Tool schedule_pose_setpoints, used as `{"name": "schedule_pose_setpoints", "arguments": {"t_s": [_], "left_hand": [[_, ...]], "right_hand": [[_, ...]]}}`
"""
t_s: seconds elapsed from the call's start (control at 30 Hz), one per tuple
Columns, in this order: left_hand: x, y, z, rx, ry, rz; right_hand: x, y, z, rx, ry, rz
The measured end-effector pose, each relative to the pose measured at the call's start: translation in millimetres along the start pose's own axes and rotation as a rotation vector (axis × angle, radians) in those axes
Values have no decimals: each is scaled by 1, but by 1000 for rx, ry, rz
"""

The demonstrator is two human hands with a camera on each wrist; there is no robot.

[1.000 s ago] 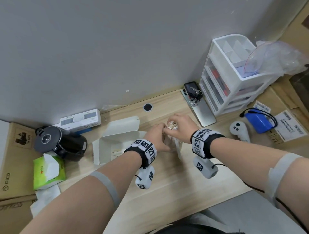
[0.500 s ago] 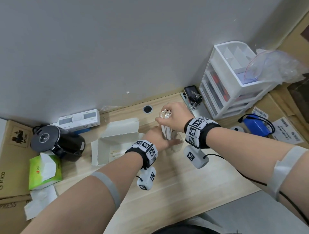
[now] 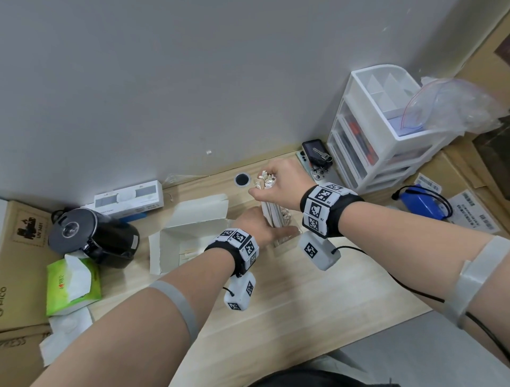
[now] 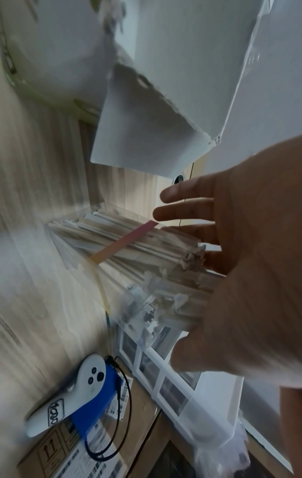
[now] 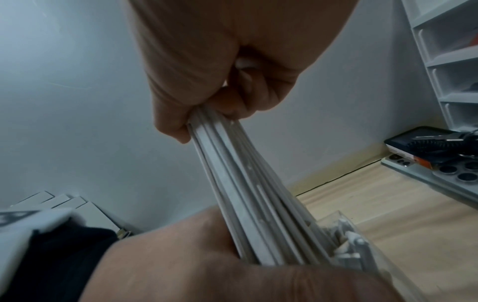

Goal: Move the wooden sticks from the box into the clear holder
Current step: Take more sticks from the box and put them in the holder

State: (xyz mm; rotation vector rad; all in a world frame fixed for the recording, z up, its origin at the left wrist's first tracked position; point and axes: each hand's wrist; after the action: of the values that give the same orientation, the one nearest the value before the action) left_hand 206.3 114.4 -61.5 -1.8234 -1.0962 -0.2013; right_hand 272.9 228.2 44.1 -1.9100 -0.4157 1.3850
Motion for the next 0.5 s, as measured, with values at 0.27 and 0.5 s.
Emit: {"name": "schedule_pose_setpoints", "arguments": {"t_s": [0.27,0.5], "left_hand": [[1,3,-6,57,30,-82],[-17,14,6,-33,-26,149]], "right_hand": [[17,10,-10,-161,-99,-144],[54,30,-27,-356,-56,-385]]}}
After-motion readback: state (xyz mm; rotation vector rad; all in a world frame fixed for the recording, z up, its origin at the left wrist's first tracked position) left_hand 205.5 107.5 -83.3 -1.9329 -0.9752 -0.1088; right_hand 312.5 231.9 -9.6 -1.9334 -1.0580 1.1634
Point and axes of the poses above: each hand's wrist, its own z-axis towards the middle knuckle, its own y-axis out of the palm, x = y × z, and after that the axes turned 11 degrees about -x, right-handed
